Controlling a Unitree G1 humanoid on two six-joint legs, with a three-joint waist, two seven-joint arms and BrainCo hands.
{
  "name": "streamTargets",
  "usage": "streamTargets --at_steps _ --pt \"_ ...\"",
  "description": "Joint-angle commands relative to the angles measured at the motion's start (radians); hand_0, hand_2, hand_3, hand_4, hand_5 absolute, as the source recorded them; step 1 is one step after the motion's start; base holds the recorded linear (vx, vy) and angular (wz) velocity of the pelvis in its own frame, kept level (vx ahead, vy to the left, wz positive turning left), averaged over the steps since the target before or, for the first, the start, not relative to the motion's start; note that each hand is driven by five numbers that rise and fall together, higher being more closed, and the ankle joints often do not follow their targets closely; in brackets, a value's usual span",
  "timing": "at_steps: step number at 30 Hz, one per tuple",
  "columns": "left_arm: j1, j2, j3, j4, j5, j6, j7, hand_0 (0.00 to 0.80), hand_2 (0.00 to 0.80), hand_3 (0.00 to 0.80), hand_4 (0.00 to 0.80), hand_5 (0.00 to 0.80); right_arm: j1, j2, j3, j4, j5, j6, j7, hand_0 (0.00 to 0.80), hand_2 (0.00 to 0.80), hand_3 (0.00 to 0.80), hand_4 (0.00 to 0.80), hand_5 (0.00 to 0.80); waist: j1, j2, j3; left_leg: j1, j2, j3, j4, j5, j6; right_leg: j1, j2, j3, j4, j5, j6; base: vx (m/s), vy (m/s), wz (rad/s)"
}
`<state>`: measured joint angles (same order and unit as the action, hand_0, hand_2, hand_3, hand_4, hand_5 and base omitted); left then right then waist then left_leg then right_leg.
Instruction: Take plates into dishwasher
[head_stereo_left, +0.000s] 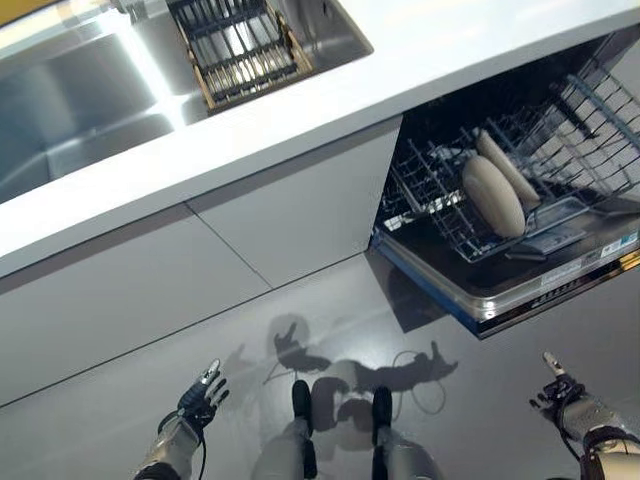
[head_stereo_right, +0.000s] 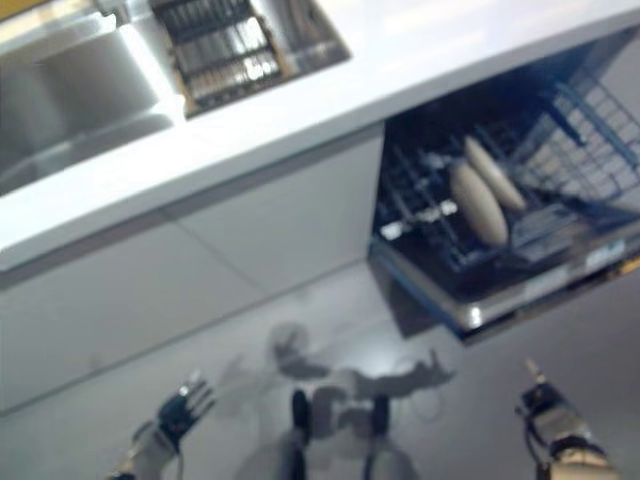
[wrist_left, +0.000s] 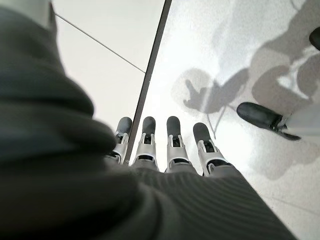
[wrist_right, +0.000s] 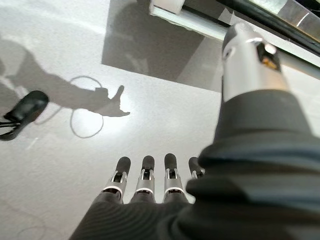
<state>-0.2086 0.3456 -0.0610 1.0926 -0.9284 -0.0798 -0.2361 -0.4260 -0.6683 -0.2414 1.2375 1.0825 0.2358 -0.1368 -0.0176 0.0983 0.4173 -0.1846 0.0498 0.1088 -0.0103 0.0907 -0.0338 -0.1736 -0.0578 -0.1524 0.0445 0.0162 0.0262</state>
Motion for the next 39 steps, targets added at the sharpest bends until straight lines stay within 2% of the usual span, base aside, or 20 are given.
streamTargets --at_steps 1,10,17,24,29,33,39 --pt "0.000 0.003 -0.003 0.017 -0.044 -0.042 -0.014 0.000 0.000 0.000 0.000 0.000 -0.032 -0.090 -0.027 -0.028 0.092 -0.048 -0.001 0.000 0.000 0.000 0.000 0.000 -0.019 0.002 0.025 -0.067 -0.043 -0.013 0.171 -0.082 0.016 -0.090 0.010 -0.091 0.244 -0.150 -0.100 -0.012 -0.061 -0.02" --pt "0.070 -0.039 -0.009 -0.064 -0.070 -0.051 0.016 0.000 0.000 0.000 0.000 0.000 -0.130 -0.111 -0.074 -0.115 0.282 -0.110 0.078 0.000 0.000 0.000 0.000 0.000 -0.002 0.039 0.047 -0.165 -0.043 -0.015 0.306 -0.050 0.000 -0.178 -0.018 -0.118 0.429 -0.237 -0.135 0.003 -0.038 0.13" --pt "0.126 -0.057 -0.037 -0.138 -0.091 -0.049 0.055 0.000 0.000 0.000 0.000 0.000 -0.296 -0.128 -0.021 -0.211 0.299 -0.109 0.178 0.000 0.000 0.000 0.000 0.000 0.031 0.059 0.038 -0.179 -0.061 -0.040 0.320 -0.020 -0.008 -0.198 -0.033 -0.118 0.488 -0.260 -0.141 0.045 0.031 0.10" --pt "0.154 -0.051 -0.013 -0.201 -0.133 -0.035 0.109 0.000 0.000 0.000 0.000 0.000 -0.489 -0.156 0.099 -0.276 0.245 -0.091 0.250 0.000 0.000 0.000 0.000 0.000 0.083 0.057 0.026 -0.182 -0.082 -0.063 0.309 -0.011 0.000 -0.215 -0.051 -0.128 0.539 -0.281 -0.145 0.033 0.027 0.03" --pt "0.192 -0.032 0.020 -0.219 -0.130 -0.017 0.109 0.000 0.000 0.000 0.000 0.000 -0.610 -0.176 0.183 -0.310 0.230 -0.101 0.254 0.000 0.000 0.000 0.000 0.000 0.122 0.055 0.017 -0.179 -0.097 -0.089 0.310 -0.002 0.000 -0.207 -0.070 -0.151 0.562 -0.294 -0.149 0.061 0.026 0.05" --pt "0.216 -0.032 0.038 -0.219 -0.115 -0.005 0.090 0.000 0.000 0.000 0.000 0.000 -0.663 -0.180 0.227 -0.316 0.209 -0.104 0.234 0.000 0.000 0.000 0.000 0.000 0.154 0.034 0.011 -0.163 -0.100 -0.109 0.301 0.001 0.003 -0.173 -0.075 -0.177 0.546 -0.292 -0.151 0.084 0.046 0.02" --pt "0.254 -0.020 0.039 -0.228 -0.086 0.002 0.065 0.000 0.000 0.000 0.000 0.000 -0.693 -0.201 0.235 -0.305 0.214 -0.119 0.228 0.000 0.000 0.000 0.000 0.000 0.196 0.006 0.008 -0.139 -0.100 -0.147 0.280 0.000 0.008 -0.113 -0.073 -0.215 0.506 -0.278 -0.150 0.084 0.009 -0.02"
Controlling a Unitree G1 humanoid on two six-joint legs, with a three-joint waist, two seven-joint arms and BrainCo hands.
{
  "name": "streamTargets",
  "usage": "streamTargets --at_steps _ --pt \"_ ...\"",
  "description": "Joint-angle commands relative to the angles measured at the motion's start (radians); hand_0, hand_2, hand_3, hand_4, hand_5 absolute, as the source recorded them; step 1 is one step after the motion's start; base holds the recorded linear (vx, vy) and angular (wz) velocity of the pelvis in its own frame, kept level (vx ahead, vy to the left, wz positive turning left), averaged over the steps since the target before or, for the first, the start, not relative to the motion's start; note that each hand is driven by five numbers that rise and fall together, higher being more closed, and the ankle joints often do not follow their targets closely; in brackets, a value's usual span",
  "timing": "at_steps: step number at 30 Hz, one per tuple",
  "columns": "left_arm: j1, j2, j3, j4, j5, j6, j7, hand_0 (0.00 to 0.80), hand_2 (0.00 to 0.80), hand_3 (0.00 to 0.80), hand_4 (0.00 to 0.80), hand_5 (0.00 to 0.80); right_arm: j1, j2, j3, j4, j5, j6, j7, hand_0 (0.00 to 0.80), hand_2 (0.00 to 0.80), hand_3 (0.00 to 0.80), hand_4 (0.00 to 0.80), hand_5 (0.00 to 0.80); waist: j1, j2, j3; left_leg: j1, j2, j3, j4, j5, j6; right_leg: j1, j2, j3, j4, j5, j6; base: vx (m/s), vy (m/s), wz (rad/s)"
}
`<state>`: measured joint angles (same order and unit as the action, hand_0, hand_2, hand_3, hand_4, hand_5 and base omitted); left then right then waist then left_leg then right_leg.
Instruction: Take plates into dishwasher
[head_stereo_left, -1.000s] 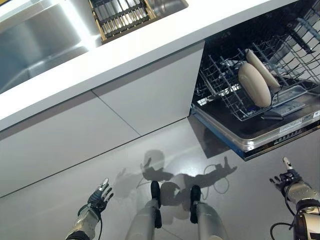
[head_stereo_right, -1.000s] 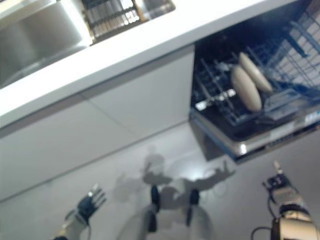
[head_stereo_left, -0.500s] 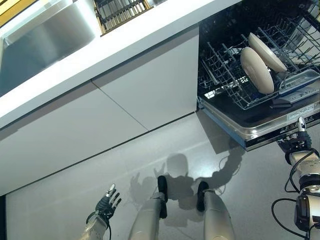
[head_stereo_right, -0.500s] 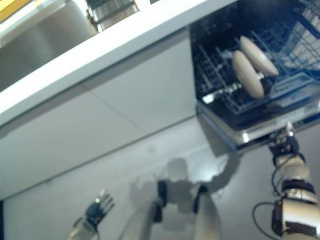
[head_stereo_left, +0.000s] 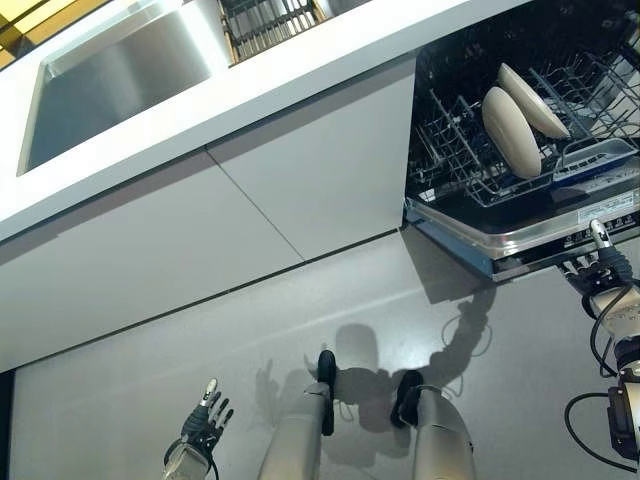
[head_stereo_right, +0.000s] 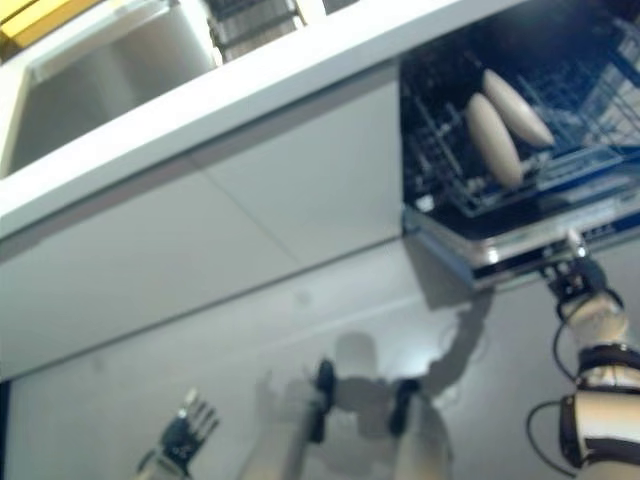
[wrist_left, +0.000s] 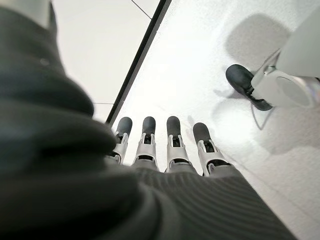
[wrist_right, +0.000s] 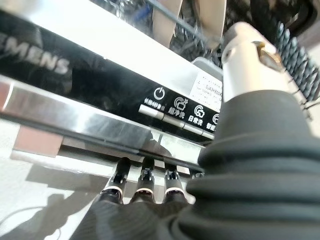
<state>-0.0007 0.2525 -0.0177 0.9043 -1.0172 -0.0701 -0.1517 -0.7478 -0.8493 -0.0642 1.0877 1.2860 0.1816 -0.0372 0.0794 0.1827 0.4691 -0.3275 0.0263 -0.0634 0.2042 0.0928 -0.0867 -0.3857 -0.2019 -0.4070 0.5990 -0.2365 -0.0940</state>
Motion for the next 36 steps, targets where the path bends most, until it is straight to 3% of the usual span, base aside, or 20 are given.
streamTargets --at_steps 1,6,13,18,21,25,31,36 --pt "0.050 0.078 -0.004 -0.037 0.007 -0.006 -0.021 0.000 0.000 0.000 0.000 0.000 -0.374 -0.022 0.061 -0.156 0.005 -0.067 0.130 0.000 0.000 0.000 0.000 0.000 0.106 -0.085 -0.044 0.009 -0.076 0.017 0.061 -0.002 0.062 0.110 0.072 0.034 -0.057 -0.021 -0.028 0.068 0.000 -0.01" --pt "0.055 0.093 0.002 -0.029 0.014 -0.004 -0.031 0.000 0.000 0.000 0.000 0.000 -0.375 -0.028 0.068 -0.161 0.003 -0.080 0.134 0.000 0.000 0.000 0.000 0.000 0.121 -0.100 -0.049 0.039 -0.075 -0.003 0.019 -0.005 0.065 0.148 0.078 0.017 -0.096 -0.007 -0.020 0.049 0.012 0.15" --pt "0.055 0.090 0.003 0.006 0.038 -0.022 -0.060 0.000 0.000 0.000 0.000 0.000 -0.359 -0.058 0.070 -0.109 -0.119 -0.037 0.090 0.000 0.000 0.000 0.000 0.000 0.136 -0.122 -0.068 0.091 -0.070 -0.014 -0.019 -0.023 0.065 0.222 0.091 -0.001 -0.176 0.013 -0.013 0.042 0.041 0.21" --pt "0.037 0.085 0.001 0.050 0.057 -0.039 -0.069 0.000 0.000 0.000 0.000 0.000 -0.301 -0.078 0.066 -0.027 -0.240 0.020 0.104 0.000 0.000 0.000 0.000 0.000 0.132 -0.141 -0.091 0.137 -0.061 -0.006 -0.048 -0.046 0.069 0.281 0.100 -0.002 -0.248 0.036 -0.005 0.065 0.079 0.39" --pt "0.023 0.075 -0.011 0.081 0.079 -0.063 -0.065 0.000 0.000 0.000 0.000 0.000 -0.172 -0.075 0.053 0.034 -0.341 0.085 0.146 0.000 0.000 0.000 0.000 0.000 0.116 -0.169 -0.137 0.212 -0.053 0.007 -0.115 -0.061 0.076 0.358 0.112 0.015 -0.353 0.072 0.016 0.133 0.139 0.18" --pt "0.008 0.071 -0.023 0.091 0.082 -0.075 -0.050 0.000 0.000 0.000 0.000 0.000 -0.083 -0.042 0.038 0.057 -0.361 0.093 0.176 0.000 0.000 0.000 0.000 0.000 0.098 -0.184 -0.178 0.261 -0.050 0.013 -0.175 -0.051 0.087 0.396 0.121 0.035 -0.417 0.104 0.034 0.095 0.122 0.00" --pt "-0.034 0.061 -0.039 0.139 0.133 -0.062 -0.004 0.000 0.000 0.000 0.000 0.000 0.129 0.080 -0.002 0.049 -0.453 0.090 0.224 0.000 0.000 0.000 0.000 0.000 0.060 -0.204 -0.280 0.348 -0.042 0.044 -0.291 -0.039 0.103 0.462 0.141 0.079 -0.539 0.160 0.063 0.108 0.127 -0.11" --pt "-0.055 0.052 -0.036 0.193 0.170 -0.047 0.009 0.000 0.000 0.000 0.000 0.000 0.242 0.182 -0.003 0.041 -0.495 0.071 0.231 0.000 0.000 0.000 0.000 0.000 0.040 -0.214 -0.331 0.360 -0.042 0.063 -0.291 -0.062 0.108 0.491 0.148 0.099 -0.611 0.199 0.079 0.048 0.088 -0.06"
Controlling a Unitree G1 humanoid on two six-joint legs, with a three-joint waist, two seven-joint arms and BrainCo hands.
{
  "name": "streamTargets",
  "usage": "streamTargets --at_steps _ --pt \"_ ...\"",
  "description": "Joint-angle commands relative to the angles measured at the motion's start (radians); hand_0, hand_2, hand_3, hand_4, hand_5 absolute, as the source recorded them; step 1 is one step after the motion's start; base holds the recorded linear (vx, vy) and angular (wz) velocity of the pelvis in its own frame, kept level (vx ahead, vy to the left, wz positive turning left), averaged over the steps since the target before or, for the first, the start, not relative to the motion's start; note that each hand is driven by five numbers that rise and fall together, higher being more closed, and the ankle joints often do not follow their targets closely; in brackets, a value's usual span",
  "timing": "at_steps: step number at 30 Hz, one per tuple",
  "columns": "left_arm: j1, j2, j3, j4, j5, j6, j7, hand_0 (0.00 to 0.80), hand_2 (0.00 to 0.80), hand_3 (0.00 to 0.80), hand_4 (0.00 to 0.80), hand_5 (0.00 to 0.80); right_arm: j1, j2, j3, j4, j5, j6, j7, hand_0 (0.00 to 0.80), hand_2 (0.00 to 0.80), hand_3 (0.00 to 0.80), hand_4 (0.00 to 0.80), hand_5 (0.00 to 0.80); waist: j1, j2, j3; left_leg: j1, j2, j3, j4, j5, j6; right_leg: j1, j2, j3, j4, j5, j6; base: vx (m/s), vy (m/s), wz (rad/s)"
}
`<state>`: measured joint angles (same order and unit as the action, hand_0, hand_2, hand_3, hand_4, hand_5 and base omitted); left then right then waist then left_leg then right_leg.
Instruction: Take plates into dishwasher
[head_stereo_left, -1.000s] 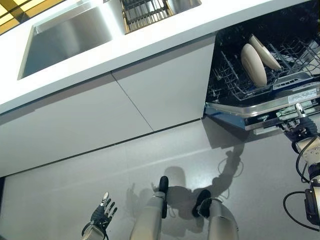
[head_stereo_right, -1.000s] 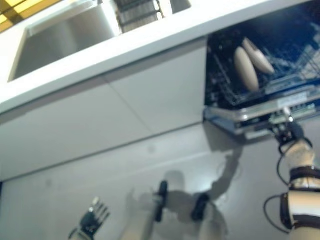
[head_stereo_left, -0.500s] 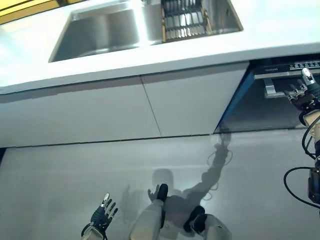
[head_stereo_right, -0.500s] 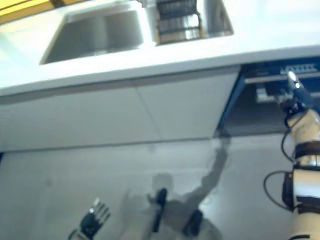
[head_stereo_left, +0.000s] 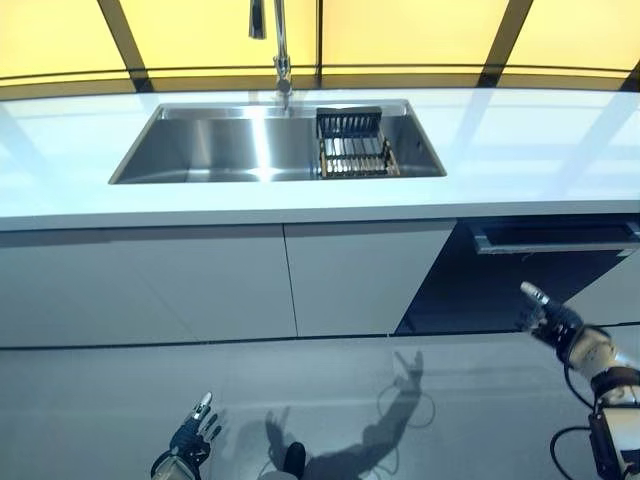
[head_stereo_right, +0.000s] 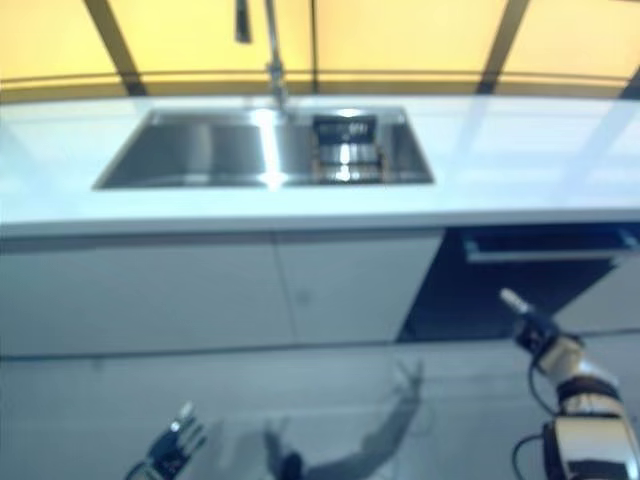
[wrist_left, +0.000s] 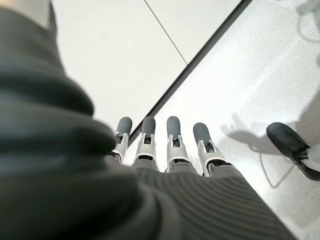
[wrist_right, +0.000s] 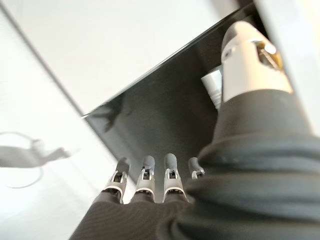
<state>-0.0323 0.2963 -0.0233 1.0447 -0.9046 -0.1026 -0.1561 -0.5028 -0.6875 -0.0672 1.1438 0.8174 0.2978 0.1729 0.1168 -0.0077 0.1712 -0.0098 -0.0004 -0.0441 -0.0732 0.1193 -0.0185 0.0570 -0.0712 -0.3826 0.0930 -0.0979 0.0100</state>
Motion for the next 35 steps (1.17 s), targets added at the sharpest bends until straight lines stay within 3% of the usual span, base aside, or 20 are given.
streamTargets --at_steps 1,6,8,12,17,23,35 --pt "-0.030 0.006 -0.029 0.070 0.081 -0.010 0.016 0.000 0.000 0.000 0.000 0.000 0.011 0.045 0.004 -0.010 -0.046 -0.048 0.019 0.000 0.000 0.000 0.000 0.000 -0.002 -0.027 -0.045 0.045 -0.016 0.049 -0.014 -0.093 0.041 0.055 0.019 0.078 -0.124 0.069 -0.023 0.035 0.086 -0.19" --pt "-0.047 0.003 -0.059 0.132 0.229 -0.009 0.033 0.000 0.000 0.000 0.000 0.000 0.078 0.122 0.016 0.000 -0.063 -0.065 0.034 0.000 0.000 0.000 0.000 0.000 -0.016 -0.033 -0.074 0.054 -0.015 0.071 -0.014 -0.108 0.046 0.064 0.017 0.089 -0.162 0.091 -0.013 0.010 0.073 -0.11" --pt "-0.062 0.012 -0.127 0.188 0.451 -0.031 0.071 0.000 0.000 0.000 0.000 0.000 0.138 0.180 0.026 0.022 -0.076 -0.106 0.047 0.000 0.000 0.000 0.000 0.000 -0.025 -0.033 -0.088 0.066 -0.014 0.084 -0.014 -0.116 0.049 0.070 0.015 0.098 -0.169 0.094 -0.008 0.020 0.075 -0.14" --pt "-0.066 0.008 -0.228 0.258 0.594 0.012 0.108 0.000 0.000 0.000 0.000 0.000 0.242 0.285 0.047 0.042 -0.042 -0.177 0.042 0.000 0.000 0.000 0.000 0.000 -0.043 -0.027 -0.109 0.072 -0.014 0.097 -0.014 -0.123 0.058 0.072 0.013 0.105 -0.179 0.101 0.004 0.022 0.049 -0.10" --pt "-0.052 -0.033 -0.209 0.335 0.601 0.080 0.093 0.000 0.000 0.000 0.000 0.000 0.325 0.423 0.056 0.114 0.022 -0.242 0.054 0.000 0.000 0.000 0.000 0.000 -0.054 -0.023 -0.127 0.085 -0.014 0.108 -0.014 -0.131 0.062 0.078 0.012 0.109 -0.180 0.100 0.008 0.029 0.019 -0.13" --pt "-0.023 -0.092 -0.189 0.357 0.588 0.096 0.070 0.000 0.000 0.000 0.000 0.000 0.378 0.500 0.058 0.159 0.090 -0.238 0.063 0.000 0.000 0.000 0.000 0.000 -0.058 -0.022 -0.143 0.094 -0.016 0.104 -0.014 -0.136 0.064 0.089 0.009 0.107 -0.180 0.098 0.010 0.037 0.020 -0.02" --pt "-0.023 -0.095 -0.202 0.348 0.572 0.096 0.080 0.000 0.000 0.000 0.000 0.000 0.404 0.509 0.094 0.179 0.083 -0.224 0.062 0.000 0.000 0.000 0.000 0.000 -0.063 -0.017 -0.152 0.108 -0.024 0.095 -0.014 -0.146 0.074 0.097 0.006 0.111 -0.180 0.097 0.016 0.000 0.000 0.00"
